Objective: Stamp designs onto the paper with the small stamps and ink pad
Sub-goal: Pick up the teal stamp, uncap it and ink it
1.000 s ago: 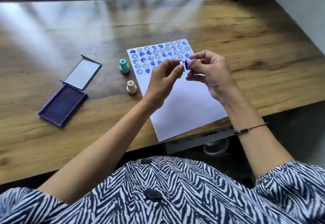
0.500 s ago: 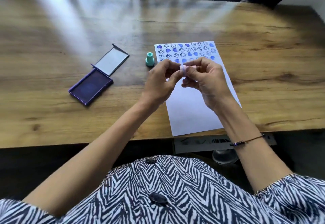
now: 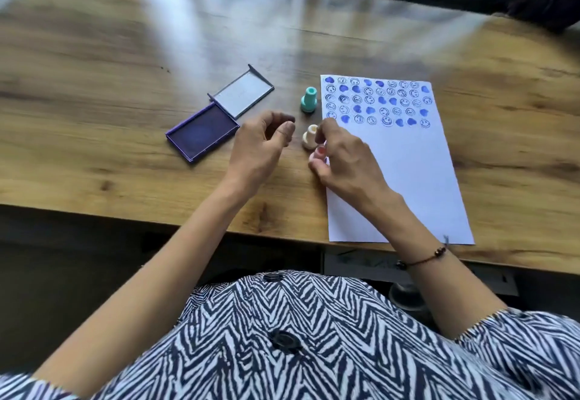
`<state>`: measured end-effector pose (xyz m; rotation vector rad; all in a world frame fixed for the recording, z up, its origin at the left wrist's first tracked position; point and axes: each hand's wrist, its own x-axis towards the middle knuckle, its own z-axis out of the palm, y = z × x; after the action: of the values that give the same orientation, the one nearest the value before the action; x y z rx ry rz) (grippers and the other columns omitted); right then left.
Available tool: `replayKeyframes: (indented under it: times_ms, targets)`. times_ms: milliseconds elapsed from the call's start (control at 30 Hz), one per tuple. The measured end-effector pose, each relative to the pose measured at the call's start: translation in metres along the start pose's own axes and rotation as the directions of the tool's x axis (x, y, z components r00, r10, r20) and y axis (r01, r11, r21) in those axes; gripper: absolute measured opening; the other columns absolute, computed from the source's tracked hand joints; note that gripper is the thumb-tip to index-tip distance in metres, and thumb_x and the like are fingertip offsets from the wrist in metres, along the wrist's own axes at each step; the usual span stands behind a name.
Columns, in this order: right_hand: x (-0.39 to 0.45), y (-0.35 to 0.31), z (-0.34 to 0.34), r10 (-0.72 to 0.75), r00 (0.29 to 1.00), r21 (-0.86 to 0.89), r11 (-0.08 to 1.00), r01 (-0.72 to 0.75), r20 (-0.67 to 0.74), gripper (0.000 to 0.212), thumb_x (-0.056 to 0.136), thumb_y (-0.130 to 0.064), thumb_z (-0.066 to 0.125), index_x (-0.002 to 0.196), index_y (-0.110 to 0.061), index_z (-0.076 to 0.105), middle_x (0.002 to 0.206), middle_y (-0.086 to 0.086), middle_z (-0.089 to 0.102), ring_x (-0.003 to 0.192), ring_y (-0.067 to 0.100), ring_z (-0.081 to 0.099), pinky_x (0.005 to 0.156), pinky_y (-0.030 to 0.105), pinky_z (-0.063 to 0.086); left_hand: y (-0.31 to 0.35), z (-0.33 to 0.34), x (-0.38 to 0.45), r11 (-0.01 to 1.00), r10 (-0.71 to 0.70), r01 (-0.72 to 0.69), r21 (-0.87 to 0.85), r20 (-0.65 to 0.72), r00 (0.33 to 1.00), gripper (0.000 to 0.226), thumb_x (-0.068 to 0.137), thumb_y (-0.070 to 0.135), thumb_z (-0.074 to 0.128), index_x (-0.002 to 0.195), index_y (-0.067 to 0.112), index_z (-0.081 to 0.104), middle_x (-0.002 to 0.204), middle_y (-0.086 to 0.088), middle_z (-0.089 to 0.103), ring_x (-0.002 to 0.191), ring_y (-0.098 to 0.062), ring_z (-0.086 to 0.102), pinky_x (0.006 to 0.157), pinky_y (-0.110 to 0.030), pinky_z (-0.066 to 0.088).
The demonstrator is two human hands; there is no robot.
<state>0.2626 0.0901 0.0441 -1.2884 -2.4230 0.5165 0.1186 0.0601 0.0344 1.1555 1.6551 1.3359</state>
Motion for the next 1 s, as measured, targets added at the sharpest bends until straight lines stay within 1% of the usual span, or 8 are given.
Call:
replayKeyframes:
  times_ms: [133, 233, 367, 433, 533, 633, 900, 1000]
  targets:
    - [0.022, 0.003, -0.017, 0.105, 0.992, 0.031, 0.994, -0.104, -0.064, 0.043, 0.075, -0.046, 0.065, 0.095, -0.011, 0.048, 0.079, 0.009, 0.065, 0.074, 0.028, 0.058, 0.068, 0.037, 0.045, 0.001, -0.001, 0.002, 1.0, -0.003, 0.003, -0.017, -0.011, 1.0, 0.008, 0.087, 0.016, 0.056, 0.093, 0.018, 0.061, 0.074, 0.008, 0.062, 0.062, 0.001, 0.058, 0.071, -0.02, 0.051]
    - [0.065, 0.008, -0.021, 0.152, 0.979, -0.006, 0.988, -0.154, -0.139, 0.041, 0.079, -0.045, 0.061, 0.097, -0.008, 0.054, 0.09, 0.016, 0.069, 0.087, 0.033, 0.062, 0.071, 0.035, 0.043, 0.002, -0.001, 0.005, 0.999, -0.02, 0.019, -0.042, -0.031, 0.999, 0.01, 0.087, 0.014, 0.055, 0.095, 0.013, 0.062, 0.073, 0.005, 0.062, 0.061, 0.001, 0.057, 0.071, -0.021, 0.051]
    - [0.107, 0.009, -0.007, 0.172, 0.979, -0.189, 0.97, -0.15, 0.107, 0.039, 0.081, -0.033, 0.063, 0.109, -0.007, 0.057, 0.114, 0.02, 0.062, 0.108, 0.035, 0.055, 0.086, 0.038, 0.045, 0.001, -0.001, 0.008, 0.998, -0.032, 0.029, -0.059, -0.04, 0.999, 0.009, 0.087, 0.013, 0.056, 0.094, 0.013, 0.062, 0.073, 0.004, 0.061, 0.065, -0.007, 0.058, 0.071, -0.023, 0.051]
    - [0.114, 0.005, -0.003, 0.149, 0.98, -0.202, 0.972, -0.121, 0.13, 0.03, 0.079, -0.022, 0.063, 0.105, -0.007, 0.062, 0.113, 0.018, 0.064, 0.106, 0.032, 0.056, 0.085, 0.035, 0.045, -0.002, -0.005, 0.009, 0.997, -0.037, 0.033, -0.067, -0.066, 0.997, 0.009, 0.086, 0.012, 0.057, 0.093, 0.012, 0.062, 0.073, 0.005, 0.061, 0.063, -0.004, 0.058, 0.069, -0.02, 0.051]
    - [0.111, -0.006, -0.004, 0.194, 0.974, 0.162, 0.964, -0.212, 0.121, 0.022, 0.075, -0.011, 0.067, 0.095, -0.002, 0.067, 0.085, 0.017, 0.068, 0.072, 0.025, 0.062, 0.072, 0.038, 0.051, -0.005, -0.014, 0.013, 0.991, -0.067, 0.052, -0.119, -0.123, 0.99, 0.014, 0.085, 0.011, 0.059, 0.099, 0.01, 0.061, 0.077, 0.006, 0.062, 0.067, -0.007, 0.06, 0.073, -0.023, 0.053]
    - [0.097, -0.023, -0.008, 0.156, 0.963, 0.543, 0.8, -0.254, 0.22, 0.014, 0.077, -0.001, 0.064, 0.09, 0.004, 0.065, 0.063, 0.011, 0.06, 0.044, 0.008, 0.053, 0.048, 0.024, 0.051, -0.006, -0.023, 0.013, 0.982, -0.072, 0.045, -0.184, -0.141, 0.987, 0.016, 0.084, 0.012, 0.06, 0.1, 0.014, 0.06, 0.08, 0.005, 0.063, 0.069, -0.009, 0.06, 0.073, -0.022, 0.053]
    - [0.088, -0.067, 0.011, 0.049, 0.956, 0.718, 0.649, -0.252, 0.291, 0.013, 0.079, 0.008, 0.059, 0.09, 0.003, 0.063, 0.061, 0.009, 0.056, 0.045, 0.007, 0.052, 0.046, 0.018, 0.049, -0.012, -0.061, 0.0, 0.942, -0.108, 0.033, -0.334, -0.207, 0.972, 0.009, 0.083, 0.006, 0.06, 0.08, 0.014, 0.063, 0.063, 0.003, 0.065, 0.057, -0.007, 0.057, 0.061, -0.017, 0.051]
    - [0.092, -0.082, 0.024, -0.04, 0.968, 0.68, 0.719, -0.144, 0.247, 0.017, 0.074, 0.01, 0.06, 0.085, -0.002, 0.065, 0.064, 0.009, 0.056, 0.051, 0.006, 0.052, 0.051, 0.018, 0.047, -0.017, -0.08, -0.006, 0.914, -0.156, 0.031, -0.405, -0.279, 0.948, 0.016, 0.084, 0.004, 0.057, 0.074, 0.016, 0.061, 0.052, 0.007, 0.064, 0.049, -0.004, 0.054, 0.055, -0.014, 0.048]
